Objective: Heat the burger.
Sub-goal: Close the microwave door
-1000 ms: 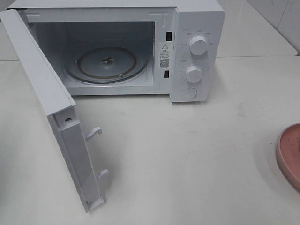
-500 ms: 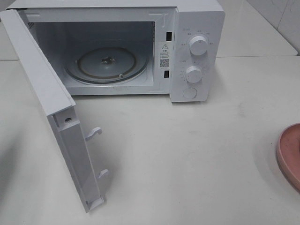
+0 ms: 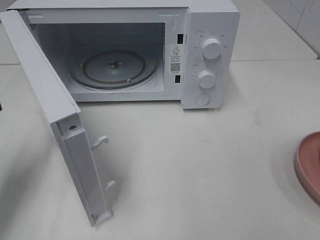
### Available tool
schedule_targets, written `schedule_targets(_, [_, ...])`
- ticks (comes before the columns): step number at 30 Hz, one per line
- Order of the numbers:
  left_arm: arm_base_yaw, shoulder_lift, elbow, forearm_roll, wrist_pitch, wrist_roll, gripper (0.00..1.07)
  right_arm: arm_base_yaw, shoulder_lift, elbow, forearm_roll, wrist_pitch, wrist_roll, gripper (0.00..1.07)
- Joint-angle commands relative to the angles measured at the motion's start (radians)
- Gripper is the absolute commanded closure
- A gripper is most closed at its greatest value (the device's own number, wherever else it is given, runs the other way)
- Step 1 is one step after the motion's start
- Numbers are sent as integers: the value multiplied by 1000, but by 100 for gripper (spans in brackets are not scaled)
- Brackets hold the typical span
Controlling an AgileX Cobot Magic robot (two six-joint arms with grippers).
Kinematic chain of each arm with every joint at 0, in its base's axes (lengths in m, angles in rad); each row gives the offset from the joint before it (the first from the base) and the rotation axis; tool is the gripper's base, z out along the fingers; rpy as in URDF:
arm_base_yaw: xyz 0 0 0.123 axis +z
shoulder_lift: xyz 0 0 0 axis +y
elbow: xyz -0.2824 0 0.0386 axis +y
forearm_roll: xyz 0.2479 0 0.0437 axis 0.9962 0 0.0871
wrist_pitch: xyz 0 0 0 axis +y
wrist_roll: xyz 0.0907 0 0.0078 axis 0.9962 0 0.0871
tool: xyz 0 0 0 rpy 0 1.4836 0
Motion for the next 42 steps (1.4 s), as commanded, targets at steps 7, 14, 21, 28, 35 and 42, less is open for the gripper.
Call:
schedule_targets(7, [-261,63,-1,-343,-100,196,107,-6,-28,1,0,-17,-6,32])
schedule_targets(14, [-388,108,-19,-468,-126,265,107,-6,-28,1,0,-17,-6,32])
schedule_targets(21, [-511,203,-111,-632,-148,334,107,-6,-28,1,0,-17,-6,32])
schedule_targets(28, [-561,288,-216,-657,-146,335,107,-6,-28,1,0,-17,-6,32])
schedule_targets(35, [-599,373,-320,-684,-143,356,107,-6,-28,1,0,-17,-6,32])
schedule_targets(42, [-645,484,-482,-716,-126,369,107,-6,-28,1,0,-17,-6,32])
